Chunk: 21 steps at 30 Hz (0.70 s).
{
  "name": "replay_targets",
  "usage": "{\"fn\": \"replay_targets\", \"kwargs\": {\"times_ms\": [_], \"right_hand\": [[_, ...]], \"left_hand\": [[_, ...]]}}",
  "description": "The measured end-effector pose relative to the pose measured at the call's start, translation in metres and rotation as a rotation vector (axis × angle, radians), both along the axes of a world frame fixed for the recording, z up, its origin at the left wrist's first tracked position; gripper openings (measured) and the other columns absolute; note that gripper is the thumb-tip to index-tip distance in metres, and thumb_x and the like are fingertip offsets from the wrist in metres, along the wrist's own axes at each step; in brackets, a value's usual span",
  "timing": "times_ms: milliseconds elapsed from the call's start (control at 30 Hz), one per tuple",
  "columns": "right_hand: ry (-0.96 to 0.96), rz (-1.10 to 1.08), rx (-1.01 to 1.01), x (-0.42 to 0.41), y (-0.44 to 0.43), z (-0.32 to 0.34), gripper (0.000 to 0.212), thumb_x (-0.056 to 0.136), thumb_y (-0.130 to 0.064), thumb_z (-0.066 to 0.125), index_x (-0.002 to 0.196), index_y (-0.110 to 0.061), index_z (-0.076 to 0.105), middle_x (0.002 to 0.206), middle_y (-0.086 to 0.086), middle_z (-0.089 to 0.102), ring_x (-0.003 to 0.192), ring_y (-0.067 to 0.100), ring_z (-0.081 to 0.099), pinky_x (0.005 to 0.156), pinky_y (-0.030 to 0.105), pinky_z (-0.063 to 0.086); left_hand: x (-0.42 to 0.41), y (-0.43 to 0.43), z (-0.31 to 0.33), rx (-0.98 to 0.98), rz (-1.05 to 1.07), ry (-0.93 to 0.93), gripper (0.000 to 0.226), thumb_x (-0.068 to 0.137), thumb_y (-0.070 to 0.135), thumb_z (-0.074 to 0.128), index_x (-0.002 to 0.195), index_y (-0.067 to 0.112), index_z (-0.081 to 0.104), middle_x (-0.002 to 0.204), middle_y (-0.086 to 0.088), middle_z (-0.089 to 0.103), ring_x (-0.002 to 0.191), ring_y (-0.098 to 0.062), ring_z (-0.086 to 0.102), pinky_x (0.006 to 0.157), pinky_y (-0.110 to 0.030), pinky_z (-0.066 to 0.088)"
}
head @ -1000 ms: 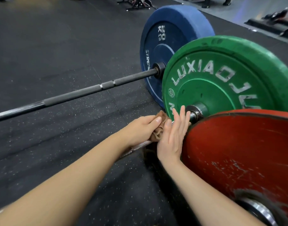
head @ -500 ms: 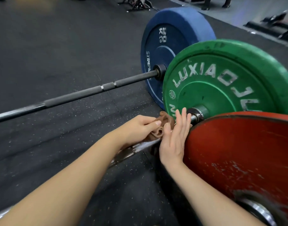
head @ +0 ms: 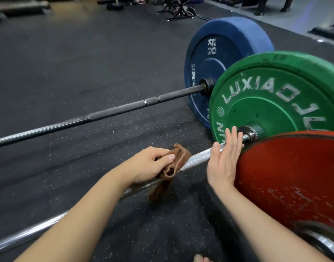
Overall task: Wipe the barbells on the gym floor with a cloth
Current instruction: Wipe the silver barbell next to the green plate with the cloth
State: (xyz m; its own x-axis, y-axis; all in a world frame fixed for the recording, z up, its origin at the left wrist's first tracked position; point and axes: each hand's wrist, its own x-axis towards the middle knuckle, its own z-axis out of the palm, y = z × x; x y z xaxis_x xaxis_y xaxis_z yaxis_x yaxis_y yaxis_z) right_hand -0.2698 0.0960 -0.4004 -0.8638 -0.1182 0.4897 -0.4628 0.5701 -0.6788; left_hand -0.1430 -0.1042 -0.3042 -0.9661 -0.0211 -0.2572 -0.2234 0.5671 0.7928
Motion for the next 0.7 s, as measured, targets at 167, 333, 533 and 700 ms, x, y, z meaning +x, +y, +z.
{"fn": "replay_targets", "kwargs": {"times_ms": [167,333,533,700], "right_hand": [[0.009,-0.004,-0.032,-0.001,-0.003,-0.001,0.056,0.107,-0.031,0.027,0.156,-0.003,0.029,0.168,0.01,0.017,0.157,0.023,0.001,0.127,0.038,0.003],[0.007,-0.021,-0.037,-0.001,-0.004,-0.001,0.056,0.107,-0.03,0.027,0.155,-0.002,0.029,0.167,0.01,0.019,0.157,0.023,0.002,0.126,0.031,0.0],[-0.015,-0.003,-0.11,0.0,-0.002,-0.001,0.057,0.108,-0.033,0.022,0.157,-0.005,0.029,0.168,0.007,0.018,0.157,0.019,0.002,0.126,0.032,0.001],[-0.019,-0.027,-0.127,-0.002,-0.002,-0.003,0.058,0.108,-0.035,0.018,0.159,-0.007,0.025,0.169,0.005,0.014,0.157,0.017,0.003,0.128,0.04,0.004]], "left_hand": [[-0.015,0.007,-0.016,0.088,0.039,0.012,0.031,0.108,0.038,0.048,0.098,0.019,0.07,0.077,0.013,0.063,0.073,-0.004,0.052,0.079,-0.031,0.043],[-0.047,0.026,-0.021,0.106,0.001,0.044,0.028,0.108,0.036,0.048,0.097,0.023,0.071,0.074,0.018,0.06,0.071,-0.003,0.052,0.078,-0.029,0.044],[-0.097,0.059,-0.021,0.267,-0.021,0.034,0.032,0.11,0.027,0.046,0.115,0.009,0.072,0.1,0.003,0.071,0.088,-0.008,0.06,0.092,-0.028,0.05],[-0.131,0.086,-0.011,0.499,0.057,-0.096,0.036,0.111,0.028,0.044,0.13,0.008,0.066,0.119,-0.006,0.073,0.11,-0.019,0.068,0.104,-0.03,0.048]]}}
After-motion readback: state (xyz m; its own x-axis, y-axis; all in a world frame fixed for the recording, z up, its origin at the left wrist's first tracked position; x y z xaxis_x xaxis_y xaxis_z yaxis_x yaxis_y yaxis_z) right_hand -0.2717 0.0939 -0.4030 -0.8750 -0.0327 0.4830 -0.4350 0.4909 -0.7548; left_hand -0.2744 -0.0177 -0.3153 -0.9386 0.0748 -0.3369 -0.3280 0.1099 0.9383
